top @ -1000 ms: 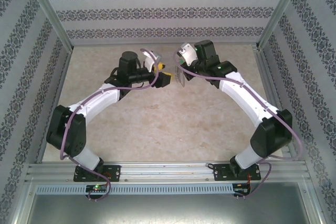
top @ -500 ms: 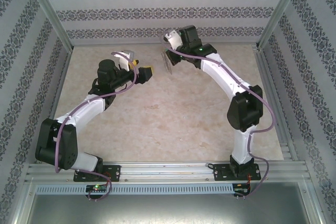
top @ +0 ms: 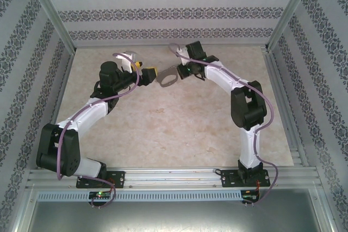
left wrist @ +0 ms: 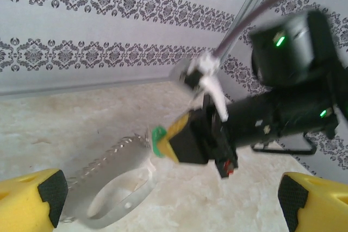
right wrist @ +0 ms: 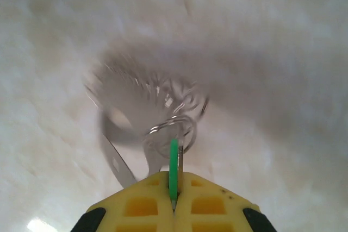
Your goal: Put the keys on the keyring
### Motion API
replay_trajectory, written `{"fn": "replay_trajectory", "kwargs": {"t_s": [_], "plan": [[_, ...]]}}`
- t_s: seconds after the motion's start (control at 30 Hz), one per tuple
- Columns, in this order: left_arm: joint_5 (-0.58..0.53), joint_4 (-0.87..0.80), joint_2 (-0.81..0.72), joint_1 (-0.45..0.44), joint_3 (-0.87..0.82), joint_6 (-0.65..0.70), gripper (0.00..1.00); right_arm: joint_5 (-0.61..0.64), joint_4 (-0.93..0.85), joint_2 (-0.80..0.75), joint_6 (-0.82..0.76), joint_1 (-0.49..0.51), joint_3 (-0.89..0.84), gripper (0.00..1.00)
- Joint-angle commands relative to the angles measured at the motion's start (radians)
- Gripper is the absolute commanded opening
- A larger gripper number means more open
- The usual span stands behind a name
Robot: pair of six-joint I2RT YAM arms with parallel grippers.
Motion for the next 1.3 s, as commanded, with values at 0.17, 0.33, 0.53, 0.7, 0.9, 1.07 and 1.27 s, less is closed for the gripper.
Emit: {"fn": "replay_trajectory", "kwargs": {"t_s": [0.17,0.33,0.53,0.7,0.9,1.07,1.27], "plan": [[0.023,0.067,-0.004,0.007,0.006,-0.054,1.0,0.023,0.047,-0.114,0.065,0.004,-0.24,0.0],[0.032,0.052,-0.006,0.004,0.004,-0.051,1.0,0.015,0.04,-0.142,0.071,0.009,-0.315,0.0],[0.037,0.036,-0.006,0.002,0.004,-0.045,1.0,0.004,0.019,-0.155,0.066,0.025,-0.366,0.0],[0.043,0.029,0.003,0.002,0.012,-0.044,1.0,-0.003,0.017,-0.149,0.075,0.045,-0.407,0.0],[0.051,0.0,0.011,0.001,0.027,-0.039,1.0,-0.03,0.011,-0.259,0.099,0.072,-0.496,0.34],[0.046,-0.025,-0.003,0.0,0.03,-0.029,1.0,-0.024,-0.007,-0.44,0.12,0.067,-0.582,0.56],[0.003,-0.065,-0.048,-0.003,0.013,-0.019,1.0,-0.026,-0.02,-0.635,0.158,0.011,-0.631,0.85]]}}
